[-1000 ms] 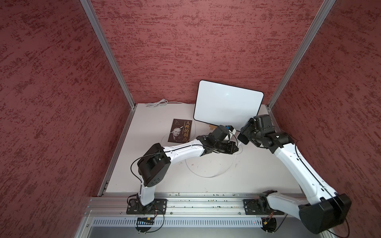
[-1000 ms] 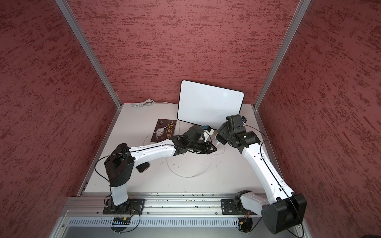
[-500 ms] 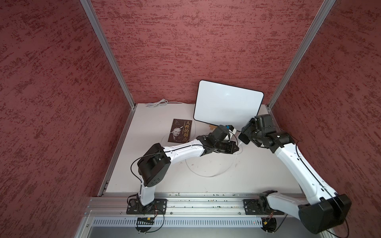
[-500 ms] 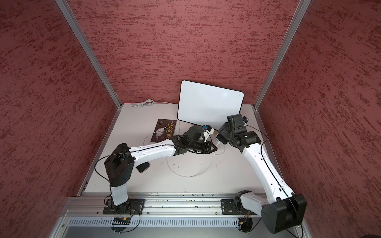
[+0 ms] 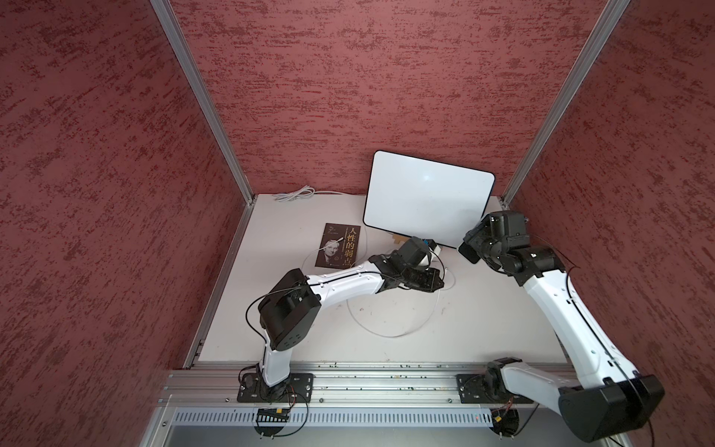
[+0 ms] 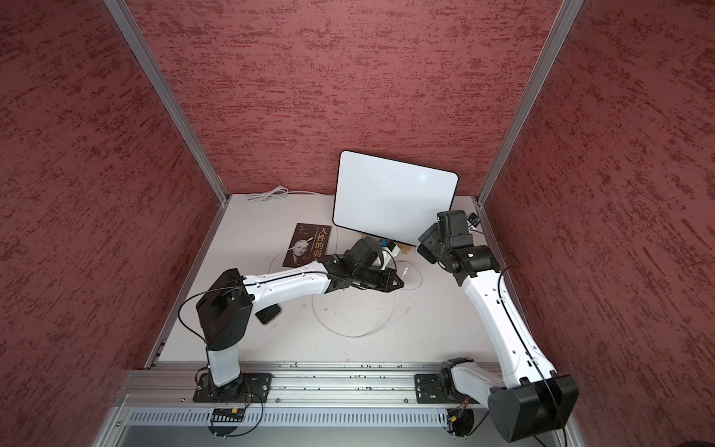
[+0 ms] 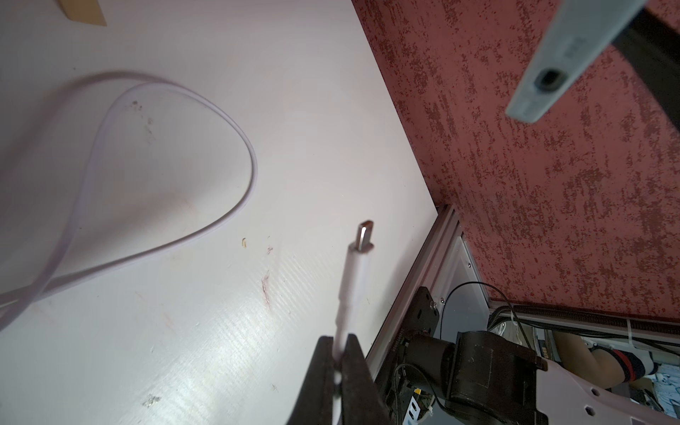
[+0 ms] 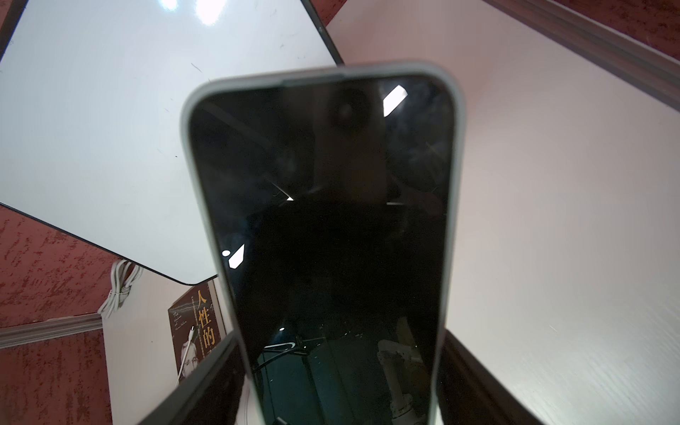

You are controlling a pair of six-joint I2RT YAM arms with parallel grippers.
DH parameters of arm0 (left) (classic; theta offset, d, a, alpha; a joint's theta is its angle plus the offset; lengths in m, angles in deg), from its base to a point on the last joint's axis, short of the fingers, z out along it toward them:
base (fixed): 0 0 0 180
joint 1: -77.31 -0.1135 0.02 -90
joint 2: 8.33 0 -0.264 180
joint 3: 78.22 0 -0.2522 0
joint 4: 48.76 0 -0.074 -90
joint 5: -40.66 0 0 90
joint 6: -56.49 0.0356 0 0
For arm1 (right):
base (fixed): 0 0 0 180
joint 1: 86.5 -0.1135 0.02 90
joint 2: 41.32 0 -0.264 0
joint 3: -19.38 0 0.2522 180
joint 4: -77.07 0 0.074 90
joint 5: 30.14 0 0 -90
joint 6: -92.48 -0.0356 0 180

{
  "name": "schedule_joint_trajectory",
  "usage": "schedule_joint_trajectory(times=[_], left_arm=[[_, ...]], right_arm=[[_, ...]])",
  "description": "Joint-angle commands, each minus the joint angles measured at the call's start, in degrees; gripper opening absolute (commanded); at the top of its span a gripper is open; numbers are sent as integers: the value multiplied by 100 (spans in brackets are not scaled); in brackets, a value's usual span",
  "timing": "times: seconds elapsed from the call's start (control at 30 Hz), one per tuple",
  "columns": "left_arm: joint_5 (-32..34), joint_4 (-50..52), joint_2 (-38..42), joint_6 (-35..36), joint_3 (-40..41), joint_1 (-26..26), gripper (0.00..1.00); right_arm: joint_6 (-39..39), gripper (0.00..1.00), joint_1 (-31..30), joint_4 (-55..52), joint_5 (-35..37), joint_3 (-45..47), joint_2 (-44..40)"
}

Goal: Unplug the charging cable from the phone
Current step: Remove the charging cable from the phone.

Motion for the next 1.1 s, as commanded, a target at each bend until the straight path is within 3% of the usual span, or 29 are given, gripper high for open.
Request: schedule_joint_trajectory(times=[0.0, 0.23, 0.53, 0.73, 0.83, 0.93, 1.07], left_arm=[[4, 243, -280, 176, -418, -170, 0], [-192, 848, -1281, 43, -1947, -570, 0], [-340, 1734, -2876, 15, -4303, -568, 0], [-483, 1820, -3215, -18, -4601, -495, 2], [-507, 1864, -3249, 36, -4582, -465, 15], [-498, 1869, -3210, 65, -4542, -462, 44], [-487, 1935, -3024, 194, -4534, -466, 67]], right_arm=[[172, 27, 37, 103, 213, -150, -265], [400, 28, 56, -281, 628, 237, -911], [542, 28, 62, -806, 912, 879, -1770], [575, 27, 63, -878, 880, 1111, -2012], [556, 27, 62, -819, 832, 1178, -2021], [542, 27, 61, -763, 770, 1191, -2018], [582, 27, 67, -732, 711, 1165, -2020]])
